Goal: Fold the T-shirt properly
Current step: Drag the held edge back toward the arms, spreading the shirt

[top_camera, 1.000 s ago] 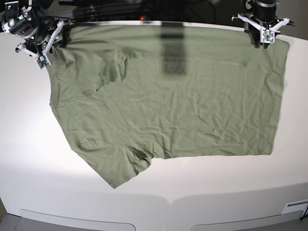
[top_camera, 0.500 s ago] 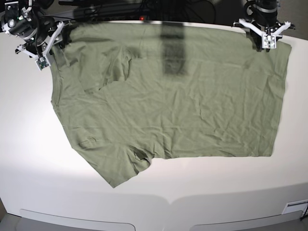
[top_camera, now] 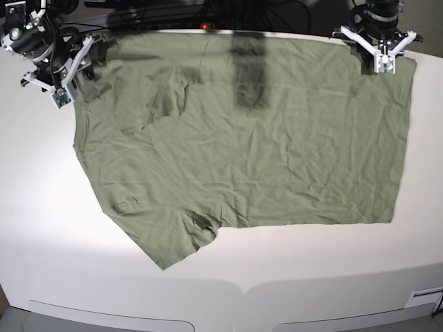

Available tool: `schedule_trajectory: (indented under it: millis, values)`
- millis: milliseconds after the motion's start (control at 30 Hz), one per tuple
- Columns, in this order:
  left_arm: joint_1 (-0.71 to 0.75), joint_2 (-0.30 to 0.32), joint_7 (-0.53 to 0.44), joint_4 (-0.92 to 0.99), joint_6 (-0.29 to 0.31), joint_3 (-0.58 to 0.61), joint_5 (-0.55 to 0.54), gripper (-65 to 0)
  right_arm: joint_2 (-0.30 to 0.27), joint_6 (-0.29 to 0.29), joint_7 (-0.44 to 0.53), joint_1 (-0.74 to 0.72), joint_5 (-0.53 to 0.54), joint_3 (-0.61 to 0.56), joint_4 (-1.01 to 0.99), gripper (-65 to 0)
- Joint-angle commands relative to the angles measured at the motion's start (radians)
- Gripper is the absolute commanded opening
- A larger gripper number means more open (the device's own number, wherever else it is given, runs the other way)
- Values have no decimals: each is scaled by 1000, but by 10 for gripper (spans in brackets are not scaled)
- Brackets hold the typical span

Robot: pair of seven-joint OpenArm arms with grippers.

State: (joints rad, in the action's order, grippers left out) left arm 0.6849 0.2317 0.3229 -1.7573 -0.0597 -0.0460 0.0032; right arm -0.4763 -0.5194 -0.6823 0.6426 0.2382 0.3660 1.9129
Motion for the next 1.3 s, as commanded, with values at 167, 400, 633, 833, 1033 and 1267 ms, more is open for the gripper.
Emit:
schedule_trajectory:
  millis: [167, 400, 633, 833, 1033, 1267]
  values:
    - [13, 2, -15, -28, 7, 0, 45, -484, -13, 27, 13, 0, 5, 8, 40, -387]
    - [14, 2, -24, -27, 6, 0, 113, -485, -14, 26, 13, 0, 5, 8, 40, -387]
    - [13, 2, -17, -27, 6, 0, 113, -485, -14, 26, 12, 0, 5, 8, 40, -387]
    - [13, 2, -6, -27, 6, 0, 113, -485, -14, 26, 12, 1, 5, 8, 40, -387]
    - [13, 37, -6, -27, 6, 0, 113, -485, -14, 26, 12, 1, 5, 8, 40, -387]
    - [13, 121, -3, -28, 6, 0, 112, -485, -14, 26, 13, 1, 6, 8, 40, -387]
